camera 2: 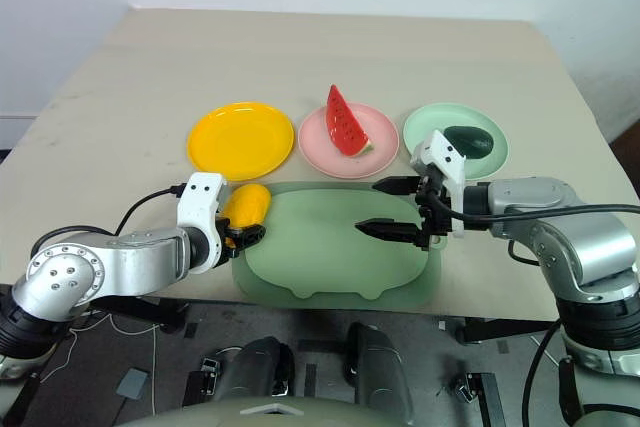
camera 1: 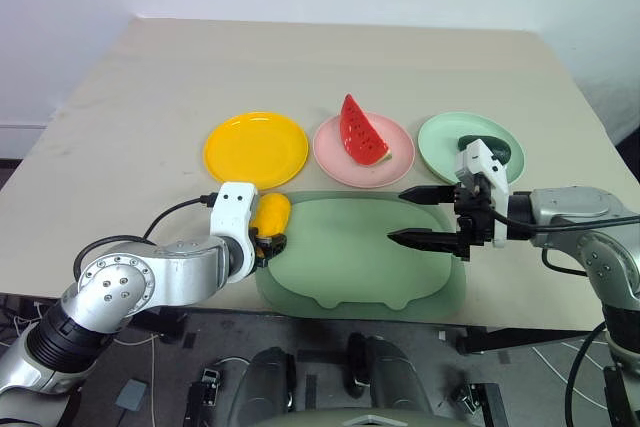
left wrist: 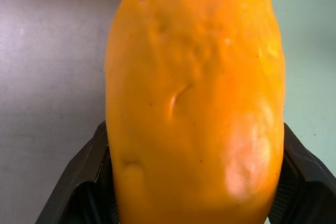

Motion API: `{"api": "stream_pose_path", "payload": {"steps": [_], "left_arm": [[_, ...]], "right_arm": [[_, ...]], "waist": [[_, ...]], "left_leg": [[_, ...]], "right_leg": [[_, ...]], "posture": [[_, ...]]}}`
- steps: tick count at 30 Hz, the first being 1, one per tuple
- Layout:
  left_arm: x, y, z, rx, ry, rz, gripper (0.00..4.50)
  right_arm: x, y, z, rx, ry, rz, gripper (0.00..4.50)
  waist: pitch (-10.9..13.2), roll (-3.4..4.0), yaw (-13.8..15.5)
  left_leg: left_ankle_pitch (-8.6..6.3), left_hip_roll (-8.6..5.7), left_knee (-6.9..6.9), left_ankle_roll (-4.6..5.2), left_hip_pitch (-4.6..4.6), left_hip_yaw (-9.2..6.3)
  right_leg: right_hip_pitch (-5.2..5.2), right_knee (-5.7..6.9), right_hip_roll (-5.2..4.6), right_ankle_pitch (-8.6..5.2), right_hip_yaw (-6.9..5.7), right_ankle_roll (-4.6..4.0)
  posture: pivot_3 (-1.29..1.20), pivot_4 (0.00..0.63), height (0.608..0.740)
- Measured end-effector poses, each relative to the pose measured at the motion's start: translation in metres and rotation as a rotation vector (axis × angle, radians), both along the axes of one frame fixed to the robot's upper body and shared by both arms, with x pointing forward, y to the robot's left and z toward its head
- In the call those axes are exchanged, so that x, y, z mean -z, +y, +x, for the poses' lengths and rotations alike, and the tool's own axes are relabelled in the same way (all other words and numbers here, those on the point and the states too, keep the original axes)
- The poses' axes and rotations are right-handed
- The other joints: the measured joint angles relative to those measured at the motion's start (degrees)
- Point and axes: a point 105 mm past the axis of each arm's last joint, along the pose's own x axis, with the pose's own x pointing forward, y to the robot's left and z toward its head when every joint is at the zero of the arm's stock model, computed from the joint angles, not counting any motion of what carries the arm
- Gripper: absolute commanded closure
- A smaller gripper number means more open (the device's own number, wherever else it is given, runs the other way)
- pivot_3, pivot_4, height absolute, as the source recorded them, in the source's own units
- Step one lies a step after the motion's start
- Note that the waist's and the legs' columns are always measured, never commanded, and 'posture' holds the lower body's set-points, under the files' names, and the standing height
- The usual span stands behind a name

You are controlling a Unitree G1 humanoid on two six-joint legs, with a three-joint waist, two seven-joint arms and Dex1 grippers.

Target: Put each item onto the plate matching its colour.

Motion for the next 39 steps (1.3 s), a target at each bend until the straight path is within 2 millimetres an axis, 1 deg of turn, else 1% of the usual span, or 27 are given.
{"api": "stream_pose_path", "payload": {"steps": [4, 6, 7, 9, 11, 12, 14, 16, 18, 20, 23, 25, 26, 28, 31, 33, 36, 39], "left_arm": [[-0.001, 0.001, 0.001, 0.022, -0.004, 0.010, 1.63], [-0.005, 0.005, 0.005, 0.030, -0.031, 0.038, 1.63], [-0.011, 0.008, 0.010, 0.030, -0.061, 0.051, 1.63], [-0.034, 0.014, 0.022, 0.023, -0.149, 0.062, 1.63], [-0.052, 0.016, 0.033, 0.020, -0.212, 0.059, 1.63], [-0.058, 0.020, 0.040, 0.014, -0.230, 0.059, 1.63], [-0.066, 0.033, 0.059, -0.028, -0.251, 0.080, 1.63], [-0.066, 0.045, 0.078, -0.068, -0.258, 0.108, 1.63], [-0.062, 0.047, 0.098, -0.081, -0.248, 0.109, 1.63], [-0.052, 0.050, 0.110, -0.092, -0.224, 0.105, 1.63], [-0.042, 0.053, 0.126, -0.108, -0.206, 0.088, 1.63], [-0.039, 0.053, 0.134, -0.110, -0.206, 0.080, 0.92], [-0.037, 0.053, 0.136, -0.105, -0.205, 0.082, 0.71], [-0.039, 0.050, 0.140, -0.083, -0.217, 0.086, 0.04], [-0.040, 0.046, 0.140, -0.062, -0.222, 0.059, 0.01], [-0.047, 0.044, 0.138, -0.056, -0.227, 0.022, 0.01], [-0.060, 0.043, 0.128, -0.033, -0.264, -0.007, 0.01], [-0.081, 0.039, 0.112, 0.009, -0.324, -0.051, 0.01]], "right_arm": [[0.002, -0.001, 0.003, 0.033, -0.005, -0.001, 0.00], [0.002, 0.000, 0.004, 0.039, -0.005, 0.002, 0.00], [0.002, 0.000, 0.004, 0.042, -0.005, 0.004, 0.00], [0.002, 0.001, 0.004, 0.041, -0.004, 0.005, 0.00], [0.002, 0.003, 0.003, 0.034, 0.001, 0.013, 0.00], [0.001, 0.006, 0.001, 0.020, 0.002, 0.020, 0.00], [-0.002, 0.012, -0.002, -0.008, -0.006, 0.029, 0.00], [-0.001, 0.019, -0.002, -0.022, 0.001, 0.040, 0.00], [0.005, 0.025, -0.004, -0.032, 0.014, 0.029, 0.00], [0.008, 0.030, -0.008, -0.045, 0.016, 0.024, 0.00], [0.010, 0.030, -0.006, -0.016, 0.010, 0.026, 0.00], [0.012, 0.029, -0.004, 0.004, 0.010, 0.028, 0.00], [0.013, 0.029, -0.004, 0.014, 0.010, 0.028, 0.00], [0.013, 0.029, -0.002, 0.035, 0.003, 0.031, 0.00], [0.014, 0.027, -0.001, 0.054, 0.005, 0.032, 0.00], [0.015, 0.026, -0.001, 0.059, 0.010, 0.034, 0.00], [0.015, 0.025, -0.001, 0.062, 0.009, 0.032, 0.00], [0.013, 0.021, 0.003, 0.073, 0.010, 0.025, 0.00]], "waist": [[0.01, -0.01, -0.01], [0.04, -0.06, -0.01], [0.07, -0.11, 0.00], [0.07, -0.11, 0.07], [0.07, -0.11, 0.08], [0.07, -0.11, 0.04], [0.07, -0.12, 0.00], [0.07, -0.13, -0.07], [0.08, -0.12, 0.07], [0.08, -0.14, -0.02], [0.08, -0.16, -0.07], [0.07, -0.16, -0.11], [0.07, -0.16, -0.12], [0.07, -0.17, -0.10], [0.08, -0.17, -0.10], [0.08, -0.17, -0.14], [0.08, -0.17, -0.21], [0.08, -0.17, -0.18]], "left_leg": [[0.00, 0.00, 0.00, 0.00, -0.01, -0.01], [0.00, 0.00, 0.00, 0.00, -0.06, -0.01], [0.00, 0.00, 0.00, 0.00, -0.13, -0.01], [0.00, -0.01, 0.00, 0.00, -0.17, 0.00], [0.00, -0.02, -0.01, 0.00, -0.18, 0.03], [0.00, -0.03, -0.02, 0.00, -0.20, 0.04], [0.00, -0.04, -0.04, 0.01, -0.19, 0.06], [0.00, -0.04, -0.07, 0.01, -0.20, 0.08], [0.00, -0.05, -0.08, 0.00, -0.26, 0.12], [0.01, -0.04, -0.09, -0.01, -0.36, 0.12], [0.16, -0.04, -0.01, -0.27, -0.80, 0.12], [0.17, -0.03, 0.06, -0.28, -1.06, 0.12], [0.16, -0.03, 0.05, -0.27, -1.06, 0.13], [0.16, -0.03, 0.05, -0.27, -1.06, 0.11], [0.15, -0.02, 0.06, -0.25, -1.08, 0.09], [0.14, 0.00, 0.08, -0.24, -1.07, 0.07], [0.12, 0.03, 0.08, -0.19, -1.05, 0.01], [0.12, 0.03, 0.13, -0.19, -1.03, -0.03]], "right_leg": [[-0.01, -0.01, 0.00, -0.04, -0.01, -0.06], [-0.07, -0.01, 0.01, -0.04, -0.02, -0.06], [-0.14, -0.01, 0.02, -0.04, -0.02, -0.06], [-0.19, -0.02, 0.02, -0.03, -0.01, -0.06], [-0.19, -0.04, 0.00, 0.01, 0.00, 0.02], [-0.21, -0.06, 0.01, 0.03, -0.01, 0.07], [-0.22, -0.06, 0.04, 0.03, -0.02, 0.08], [-0.24, -0.07, 0.05, 0.03, -0.03, 0.08], [-0.24, -0.12, 0.04, 0.04, -0.10, 0.08], [-0.35, -0.15, 0.03, 0.08, -0.11, 0.02], [-0.62, -0.23, 0.03, 0.18, -0.20, -0.08], [-0.83, -0.24, 0.03, 0.20, -0.24, -0.06], [-0.84, -0.25, 0.03, 0.19, -0.24, -0.06], [-0.83, -0.26, 0.02, 0.20, -0.28, -0.06], [-0.82, -0.28, 0.00, 0.20, -0.29, -0.05], [-0.82, -0.27, -0.02, 0.20, -0.29, -0.04], [-0.82, -0.21, -0.03, 0.20, -0.27, -0.04], [-0.83, -0.13, -0.06, 0.20, -0.23, -0.04]], "posture": [[0.00, 0.150, 0.740], [0.00, 0.150, 0.740], [0.00, 0.150, 0.740], [0.00, 0.150, 0.740], [0.00, 0.150, 0.740], [0.00, 0.150, 0.740], [0.00, 0.150, 0.740], [0.00, 0.150, 0.740], [0.00, 0.150, 0.740], [0.00, 0.150, 0.740], [0.00, 0.150, 0.740], [0.00, 0.150, 0.740], [0.00, 0.150, 0.740], [0.00, 0.150, 0.740], [0.00, 0.150, 0.740], [0.00, 0.150, 0.740], [0.00, 0.150, 0.740], [0.00, 0.150, 0.740]]}}
